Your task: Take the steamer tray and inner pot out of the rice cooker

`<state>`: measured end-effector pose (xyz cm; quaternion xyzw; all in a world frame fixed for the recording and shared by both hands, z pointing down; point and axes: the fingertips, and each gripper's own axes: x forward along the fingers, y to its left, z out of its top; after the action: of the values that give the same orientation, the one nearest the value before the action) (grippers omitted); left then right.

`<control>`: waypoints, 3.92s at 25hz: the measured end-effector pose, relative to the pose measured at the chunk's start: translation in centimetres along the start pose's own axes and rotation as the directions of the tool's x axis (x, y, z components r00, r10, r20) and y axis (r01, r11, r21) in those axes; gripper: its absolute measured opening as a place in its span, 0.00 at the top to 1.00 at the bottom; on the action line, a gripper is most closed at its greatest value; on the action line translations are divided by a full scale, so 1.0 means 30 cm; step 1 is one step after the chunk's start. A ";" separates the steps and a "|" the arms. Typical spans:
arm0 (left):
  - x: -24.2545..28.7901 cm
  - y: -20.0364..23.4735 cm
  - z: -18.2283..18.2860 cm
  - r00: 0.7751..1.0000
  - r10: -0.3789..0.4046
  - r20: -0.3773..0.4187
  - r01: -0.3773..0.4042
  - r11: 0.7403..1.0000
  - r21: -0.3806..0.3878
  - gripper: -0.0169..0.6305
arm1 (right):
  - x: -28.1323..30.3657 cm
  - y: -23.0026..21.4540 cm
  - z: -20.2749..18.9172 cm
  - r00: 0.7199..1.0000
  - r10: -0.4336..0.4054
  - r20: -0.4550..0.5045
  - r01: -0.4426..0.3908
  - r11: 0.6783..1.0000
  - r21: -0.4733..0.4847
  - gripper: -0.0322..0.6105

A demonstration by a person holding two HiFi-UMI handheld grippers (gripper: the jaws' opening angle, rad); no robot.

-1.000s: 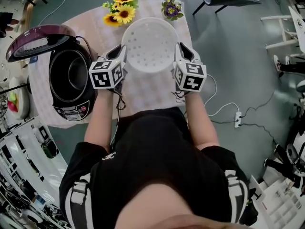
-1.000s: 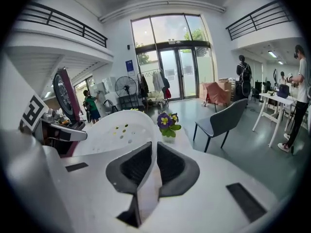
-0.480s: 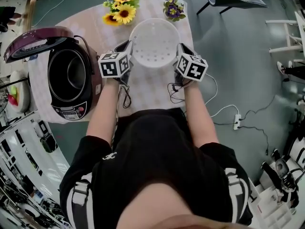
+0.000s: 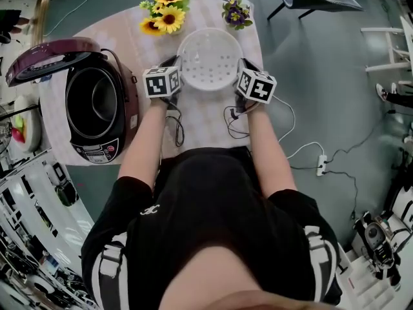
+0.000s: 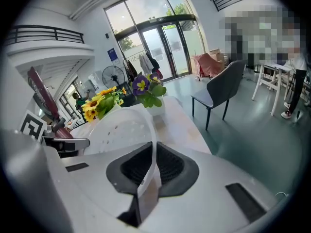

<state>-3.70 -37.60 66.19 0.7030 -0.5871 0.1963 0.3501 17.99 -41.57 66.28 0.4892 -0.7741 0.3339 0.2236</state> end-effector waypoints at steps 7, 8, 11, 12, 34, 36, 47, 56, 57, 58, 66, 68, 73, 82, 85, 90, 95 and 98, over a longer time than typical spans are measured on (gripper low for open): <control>0.047 0.033 -0.054 0.997 0.014 -0.080 -0.018 0.998 -0.061 0.94 | 0.034 -0.003 -0.031 0.998 -0.006 -0.060 0.005 1.000 -0.019 0.91; 0.048 0.033 -0.058 0.997 0.009 -0.079 -0.015 0.998 -0.065 0.94 | 0.036 -0.006 -0.043 0.998 -0.010 -0.066 0.009 1.000 -0.026 0.91; 0.053 0.031 -0.061 0.997 0.003 -0.073 -0.006 0.999 -0.034 0.94 | 0.040 -0.015 -0.058 0.998 -0.007 -0.056 0.005 0.999 -0.035 0.91; 0.056 0.031 -0.061 0.997 0.002 -0.080 -0.004 1.000 -0.024 0.94 | 0.042 -0.015 -0.058 0.998 -0.006 -0.057 0.004 0.999 -0.036 0.91; -0.383 -0.099 0.382 0.893 0.067 0.445 -0.179 0.960 0.215 0.87 | -0.329 0.202 0.408 0.885 0.079 0.459 0.064 0.956 -0.287 0.90; -0.463 -0.130 0.434 0.866 0.053 0.497 -0.187 0.956 0.224 0.87 | -0.415 0.249 0.468 0.845 0.109 0.523 0.071 0.948 -0.311 0.90; -0.814 -0.288 0.454 0.779 -0.030 0.627 -0.161 0.956 0.245 0.95 | -0.809 0.407 0.557 0.673 0.198 0.713 0.091 0.934 -0.345 0.95; -0.965 -0.259 0.416 0.763 -0.007 0.647 -0.187 0.955 0.230 0.97 | -0.895 0.522 0.492 0.652 0.246 0.717 0.061 0.926 -0.373 0.95; -0.984 -0.251 0.413 0.762 -0.004 0.648 -0.191 0.954 0.231 0.97 | -0.895 0.543 0.483 0.656 0.252 0.712 0.056 0.924 -0.379 0.95; -1.005 -0.241 0.409 0.761 -0.003 0.649 -0.195 0.953 0.233 0.97 | -0.896 0.567 0.473 0.660 0.259 0.706 0.050 0.922 -0.384 0.95; -1.193 -0.110 0.380 0.753 -0.002 0.658 -0.202 0.951 0.234 0.97 | -0.912 0.819 0.410 0.663 0.316 0.678 -0.003 0.907 -0.420 0.95; -1.246 -0.064 0.363 0.750 0.006 0.661 -0.210 0.951 0.229 0.97 | -0.913 0.893 0.386 0.667 0.339 0.664 -0.022 0.899 -0.436 0.95; -1.370 0.090 0.335 0.743 0.051 0.667 -0.261 0.940 0.218 0.97 | -0.908 1.059 0.349 0.670 0.374 0.641 -0.062 0.889 -0.454 0.95; -1.551 0.351 0.243 0.726 0.135 0.675 -0.323 0.932 0.161 0.97 | -0.871 1.329 0.259 0.666 0.433 0.607 -0.123 0.867 -0.483 0.95; -1.605 0.420 0.214 0.718 0.149 0.680 -0.340 0.927 0.156 0.97 | -0.858 1.419 0.227 0.665 0.452 0.594 -0.137 0.856 -0.498 0.95; -1.662 0.523 0.187 0.711 0.164 0.684 -0.350 0.926 0.142 0.97 | -0.836 1.531 0.193 0.664 0.467 0.584 -0.144 0.846 -0.513 0.95; -1.693 0.621 0.165 0.713 0.181 0.677 -0.355 0.927 0.126 0.97 | -0.806 1.617 0.169 0.669 0.477 0.570 -0.155 0.840 -0.521 0.95; -1.683 0.683 0.149 0.736 0.205 0.645 -0.351 0.930 0.105 0.97 | -0.784 1.655 0.164 0.667 0.490 0.561 -0.182 0.837 -0.516 0.95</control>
<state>-35.83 -7.44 33.83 0.6658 -0.7428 0.0668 0.0226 -17.20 -16.07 32.33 0.3606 -0.9319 -0.0034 -0.0401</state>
